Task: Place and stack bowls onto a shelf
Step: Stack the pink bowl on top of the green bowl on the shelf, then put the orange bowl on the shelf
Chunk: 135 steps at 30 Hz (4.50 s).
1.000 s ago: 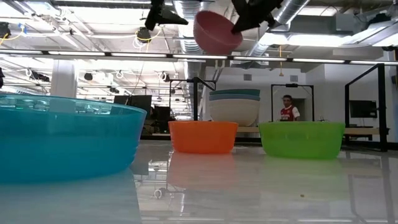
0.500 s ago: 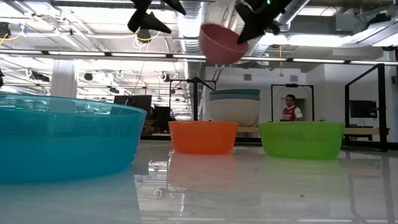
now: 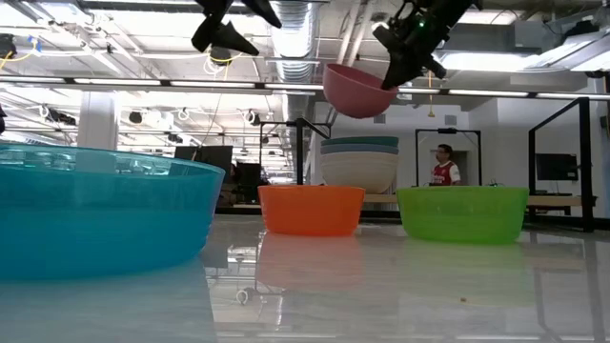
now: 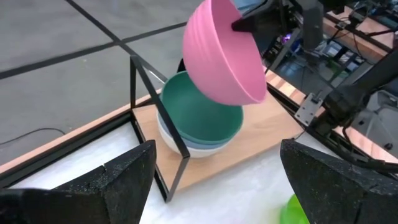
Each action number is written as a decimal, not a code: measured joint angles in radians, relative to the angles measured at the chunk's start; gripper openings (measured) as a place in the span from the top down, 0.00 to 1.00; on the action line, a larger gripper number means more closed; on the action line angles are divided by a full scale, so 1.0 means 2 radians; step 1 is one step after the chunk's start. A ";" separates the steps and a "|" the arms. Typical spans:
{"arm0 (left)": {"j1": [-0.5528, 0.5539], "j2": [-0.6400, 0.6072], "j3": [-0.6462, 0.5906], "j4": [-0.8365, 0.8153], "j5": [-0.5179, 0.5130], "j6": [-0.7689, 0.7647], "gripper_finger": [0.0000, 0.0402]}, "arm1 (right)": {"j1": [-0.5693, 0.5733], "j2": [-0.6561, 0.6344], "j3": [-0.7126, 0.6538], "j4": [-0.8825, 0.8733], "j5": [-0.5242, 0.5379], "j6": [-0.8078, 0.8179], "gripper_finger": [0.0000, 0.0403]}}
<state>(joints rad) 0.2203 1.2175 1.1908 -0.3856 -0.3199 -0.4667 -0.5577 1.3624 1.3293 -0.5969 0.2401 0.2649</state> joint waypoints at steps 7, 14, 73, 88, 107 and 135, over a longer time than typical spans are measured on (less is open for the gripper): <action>0.000 0.000 0.000 -0.011 0.000 -0.004 0.19 | -0.015 0.011 0.000 -0.011 -0.015 0.004 0.92; 0.000 0.000 0.000 -0.015 -0.001 -0.010 0.19 | -0.019 0.052 0.000 -0.017 -0.034 0.006 0.92; -0.038 0.051 0.000 -0.109 0.102 0.037 0.19 | 0.107 0.098 0.262 -0.405 -0.164 -0.064 0.60; -0.074 0.225 -0.001 -0.066 0.127 0.088 0.19 | 0.279 -0.059 0.242 -0.474 0.049 0.182 0.60; -0.081 0.327 -0.001 -0.044 0.132 0.060 0.27 | 0.394 -0.124 0.115 -0.469 0.105 0.327 0.60; -0.082 0.243 0.044 -0.062 -0.042 0.063 1.00 | 0.396 -0.122 0.052 -0.389 0.181 0.341 0.60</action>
<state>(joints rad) 0.0566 1.7039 1.2778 -0.5093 -0.4039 -0.3413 0.2352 1.1191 1.4342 -1.3742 0.6027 0.9463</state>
